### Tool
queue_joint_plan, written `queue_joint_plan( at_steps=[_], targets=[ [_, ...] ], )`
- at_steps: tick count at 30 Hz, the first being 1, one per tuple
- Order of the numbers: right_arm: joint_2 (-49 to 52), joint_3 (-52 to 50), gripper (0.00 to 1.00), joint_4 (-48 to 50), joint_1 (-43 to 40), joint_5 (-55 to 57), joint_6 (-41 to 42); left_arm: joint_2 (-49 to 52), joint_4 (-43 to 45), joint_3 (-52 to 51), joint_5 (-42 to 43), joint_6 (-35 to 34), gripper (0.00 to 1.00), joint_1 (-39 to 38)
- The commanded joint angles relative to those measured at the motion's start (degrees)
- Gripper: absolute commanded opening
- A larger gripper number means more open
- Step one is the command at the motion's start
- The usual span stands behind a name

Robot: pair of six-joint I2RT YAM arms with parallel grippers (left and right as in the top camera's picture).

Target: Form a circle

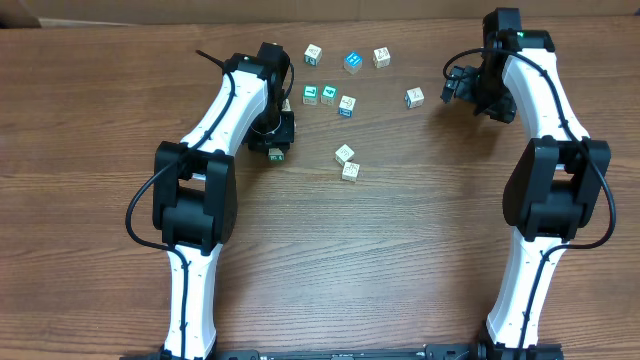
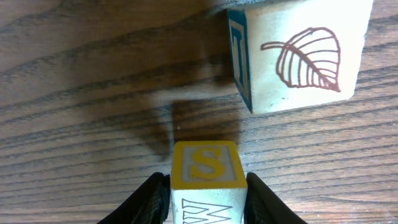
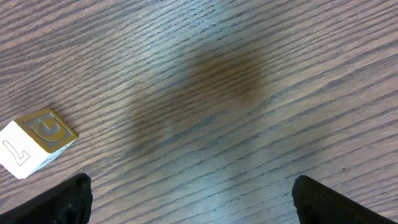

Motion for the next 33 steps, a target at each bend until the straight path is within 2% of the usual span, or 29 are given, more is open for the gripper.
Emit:
queue_joint_plan(
  at_steps=[1,33],
  targets=[
    [-1.4,1.2,1.00,0.1,0.0,0.1,0.2,0.0,-0.2,-0.2,0.3,0.7,0.35,-0.5],
    [-1.4,1.2,1.00,0.1,0.0,0.1,0.2,0.0,-2.9,-0.2,0.3,0.7,0.30,-0.5]
  ],
)
